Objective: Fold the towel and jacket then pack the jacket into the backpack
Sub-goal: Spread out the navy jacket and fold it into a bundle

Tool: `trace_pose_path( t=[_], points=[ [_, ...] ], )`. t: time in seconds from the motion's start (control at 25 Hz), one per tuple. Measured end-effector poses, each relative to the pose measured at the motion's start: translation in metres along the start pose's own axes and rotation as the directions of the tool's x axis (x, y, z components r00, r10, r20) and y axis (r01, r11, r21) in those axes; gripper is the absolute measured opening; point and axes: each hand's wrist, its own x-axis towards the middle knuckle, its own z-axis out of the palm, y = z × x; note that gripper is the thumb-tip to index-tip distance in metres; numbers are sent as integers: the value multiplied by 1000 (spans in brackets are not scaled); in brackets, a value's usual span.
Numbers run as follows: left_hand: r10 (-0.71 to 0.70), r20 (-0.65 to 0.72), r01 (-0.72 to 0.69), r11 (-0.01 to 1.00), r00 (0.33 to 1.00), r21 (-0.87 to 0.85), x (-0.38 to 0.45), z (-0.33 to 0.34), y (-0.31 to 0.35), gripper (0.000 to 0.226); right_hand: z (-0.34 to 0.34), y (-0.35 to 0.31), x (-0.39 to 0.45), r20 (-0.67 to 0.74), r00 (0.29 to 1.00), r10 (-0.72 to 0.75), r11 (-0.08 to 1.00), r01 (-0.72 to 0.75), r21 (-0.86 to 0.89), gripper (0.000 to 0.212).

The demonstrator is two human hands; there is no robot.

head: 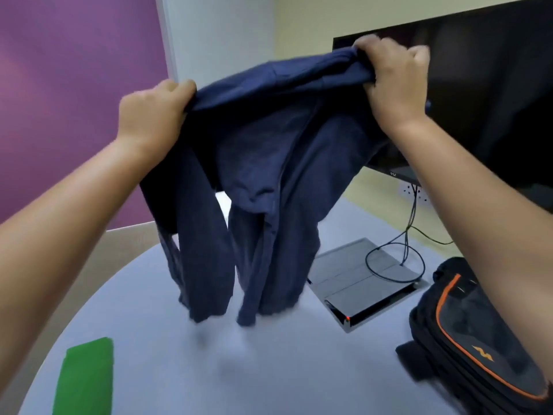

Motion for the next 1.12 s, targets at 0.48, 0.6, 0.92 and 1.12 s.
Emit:
trace_pose_path(
  t=[0.48,0.6,0.92,1.12],
  points=[
    [354,442,-151,890,824,-430,-352,39,143,22,-40,46,-411,629,777,-30,999,43,-5,28],
    [353,676,58,861,647,-505,-444,47,183,23,-74,32,-513,827,530,184,980,-40,-193,25],
    [158,932,350,896,327,-275,-544,-9,159,15,-106,17,-562,992,62,111,956,-280,-90,39],
    [-251,943,664,746,220,44,-566,-27,145,21,-84,-15,-536,981,187,48,889,-457,44,53]
  ],
)
